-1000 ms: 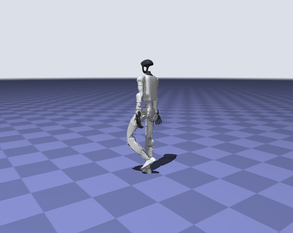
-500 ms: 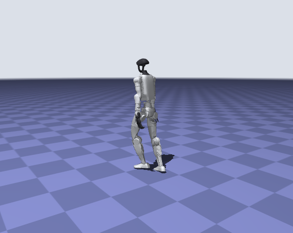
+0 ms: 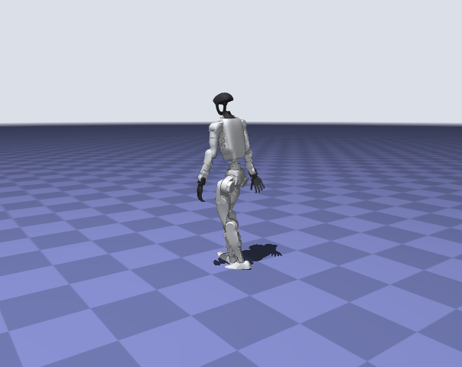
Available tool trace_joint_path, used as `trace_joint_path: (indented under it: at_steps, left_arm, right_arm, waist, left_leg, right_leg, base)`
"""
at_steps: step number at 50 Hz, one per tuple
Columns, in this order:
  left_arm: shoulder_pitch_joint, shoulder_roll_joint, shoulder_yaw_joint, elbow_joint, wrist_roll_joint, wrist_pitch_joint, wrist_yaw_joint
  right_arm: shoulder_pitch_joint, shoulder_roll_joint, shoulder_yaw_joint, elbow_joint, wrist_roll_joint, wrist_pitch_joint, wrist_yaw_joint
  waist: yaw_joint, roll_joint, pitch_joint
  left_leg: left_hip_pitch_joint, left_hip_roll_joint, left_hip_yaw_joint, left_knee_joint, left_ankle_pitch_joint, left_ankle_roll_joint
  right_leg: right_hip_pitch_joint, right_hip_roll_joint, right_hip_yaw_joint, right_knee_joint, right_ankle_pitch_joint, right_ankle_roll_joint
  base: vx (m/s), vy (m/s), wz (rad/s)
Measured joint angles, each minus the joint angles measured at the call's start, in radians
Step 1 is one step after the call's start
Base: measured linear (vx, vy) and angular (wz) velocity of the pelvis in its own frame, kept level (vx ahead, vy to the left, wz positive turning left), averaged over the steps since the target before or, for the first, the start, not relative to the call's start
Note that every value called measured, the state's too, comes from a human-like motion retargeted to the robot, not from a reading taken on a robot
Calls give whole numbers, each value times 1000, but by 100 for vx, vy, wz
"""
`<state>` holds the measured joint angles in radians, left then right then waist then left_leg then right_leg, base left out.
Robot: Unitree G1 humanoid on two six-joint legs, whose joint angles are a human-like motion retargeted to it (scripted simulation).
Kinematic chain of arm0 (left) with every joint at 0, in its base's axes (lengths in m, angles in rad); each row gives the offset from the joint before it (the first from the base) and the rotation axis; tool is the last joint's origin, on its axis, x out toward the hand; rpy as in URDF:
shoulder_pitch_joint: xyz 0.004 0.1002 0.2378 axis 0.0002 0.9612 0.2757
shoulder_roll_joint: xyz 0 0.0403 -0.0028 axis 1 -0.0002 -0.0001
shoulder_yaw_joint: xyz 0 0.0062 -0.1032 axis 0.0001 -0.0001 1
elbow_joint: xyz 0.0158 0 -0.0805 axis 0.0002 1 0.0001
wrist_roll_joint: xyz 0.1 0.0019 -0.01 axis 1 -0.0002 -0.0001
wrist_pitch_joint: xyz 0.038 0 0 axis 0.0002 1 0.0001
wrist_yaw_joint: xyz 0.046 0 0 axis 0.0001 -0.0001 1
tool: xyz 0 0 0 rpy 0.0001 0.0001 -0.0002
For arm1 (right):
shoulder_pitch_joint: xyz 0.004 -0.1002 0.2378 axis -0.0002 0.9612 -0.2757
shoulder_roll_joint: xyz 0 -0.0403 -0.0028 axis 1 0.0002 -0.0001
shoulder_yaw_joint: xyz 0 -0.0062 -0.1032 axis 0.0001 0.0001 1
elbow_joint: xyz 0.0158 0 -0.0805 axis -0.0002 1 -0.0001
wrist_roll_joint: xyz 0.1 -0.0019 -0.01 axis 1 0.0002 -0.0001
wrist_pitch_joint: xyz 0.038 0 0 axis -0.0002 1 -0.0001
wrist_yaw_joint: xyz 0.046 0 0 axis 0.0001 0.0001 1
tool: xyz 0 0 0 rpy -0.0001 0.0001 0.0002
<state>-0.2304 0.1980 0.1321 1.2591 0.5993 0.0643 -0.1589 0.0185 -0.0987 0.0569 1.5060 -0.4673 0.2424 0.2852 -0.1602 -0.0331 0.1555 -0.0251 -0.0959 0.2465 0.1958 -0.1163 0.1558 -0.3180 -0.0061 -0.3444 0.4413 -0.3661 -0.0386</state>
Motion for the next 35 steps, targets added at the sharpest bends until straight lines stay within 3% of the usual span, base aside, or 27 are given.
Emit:
trace_joint_path:
  at_steps: [2, 3, 5, 7, 9, 13, 17, 20, 25, 28, 32, 35]
  left_arm:
    - [7, -5, -6, 5, 17, 2, -8]
    - [13, -8, -7, 10, 28, 4, -14]
    - [25, -15, 2, 22, 54, 11, -24]
    - [44, -34, 14, 33, 78, 16, -20]
    - [77, -54, 25, 43, 88, 18, -15]
    - [157, -56, 52, 69, 94, 14, -23]
    - [205, -63, 71, 94, 134, 13, -21]
    - [238, -62, 85, 111, 142, 6, -14]
    - [273, -50, 111, 149, 129, 17, -9]
    - [291, -55, 126, 171, 113, 30, -14]
    - [317, -72, 138, 191, 107, 43, -18]
    - [332, -78, 147, 207, 113, 49, -19]
  right_arm:
    - [5, 5, -2, -5, -4, -12, 8]
    - [9, 8, -3, -5, -8, -16, 11]
    - [9, 11, -4, 1, -17, -21, 14]
    - [3, 5, -10, 8, -17, -15, 15]
    - [0, -5, -15, 13, -13, -6, 15]
    - [-11, -9, -37, 15, -9, 4, 8]
    - [-30, -28, -83, 20, 52, 11, -23]
    - [-57, -41, -87, 36, 84, 30, -34]
    - [-108, -49, -70, 14, 33, 41, -30]
    - [-138, -51, -38, -15, 12, 43, -50]
    - [-180, -43, -1, -56, -23, 33, -67]
    - [-206, -29, 34, -98, -52, 25, -54]
  waist:
    - [-7, -12, -1]
    - [-10, -13, -3]
    - [7, -13, -11]
    - [19, -15, -4]
    - [7, -14, 2]
    - [-2, -17, 11]
    - [40, -26, 36]
    - [66, -30, 48]
    - [124, 2, 51]
    - [138, 18, 49]
    - [126, 48, 46]
    - [129, 92, 43]
  left_leg:
    - [25, -18, -13, -7, -18, 13]
    - [37, -19, -22, -8, -27, 19]
    - [51, -18, -23, -2, -46, 34]
    - [69, -33, -33, 9, -66, 69]
    - [96, -54, -58, 17, -82, 102]
    - [128, -7, -34, 124, -116, 106]
    - [115, 54, 48, 353, -53, 106]
    - [39, 72, 41, 565, 7, 106]
    - [-136, 117, 35, 782, -65, 106]
    - [-189, 58, 49, 667, -46, 106]
    - [-200, -61, 19, 277, 117, 89]
    - [-172, -55, -60, 39, 192, -58]
  right_leg:
    - [24, -23, -20, -51, 122, -56]
    - [35, -26, -19, -65, 196, -125]
    - [40, 15, 26, -64, 193, -203]
    - [47, -20, -9, -39, 206, -223]
    - [71, -42, -14, -14, 194, -223]
    - [163, 20, 35, -66, 157, -223]
    - [268, 11, 56, -111, 142, -223]
    - [338, -22, 38, -167, 159, -223]
    - [409, -13, -12, -271, 206, -223]
    - [440, -19, -65, -302, 236, -223]
    - [438, -17, -131, -293, 255, -223]
    - [467, 61, -125, -289, 237, -223]
  base:
    - [26, -9, 28]
    - [31, -11, 13]
    - [34, -11, -20]
    - [34, 2, -3]
    - [43, -2, 28]
    - [42, -29, -3]
    - [62, -19, -4]
    - [48, 1, 25]
    - [27, 10, 30]
    - [13, 32, 52]
    - [5, 34, 58]
    - [35, -1, 2]
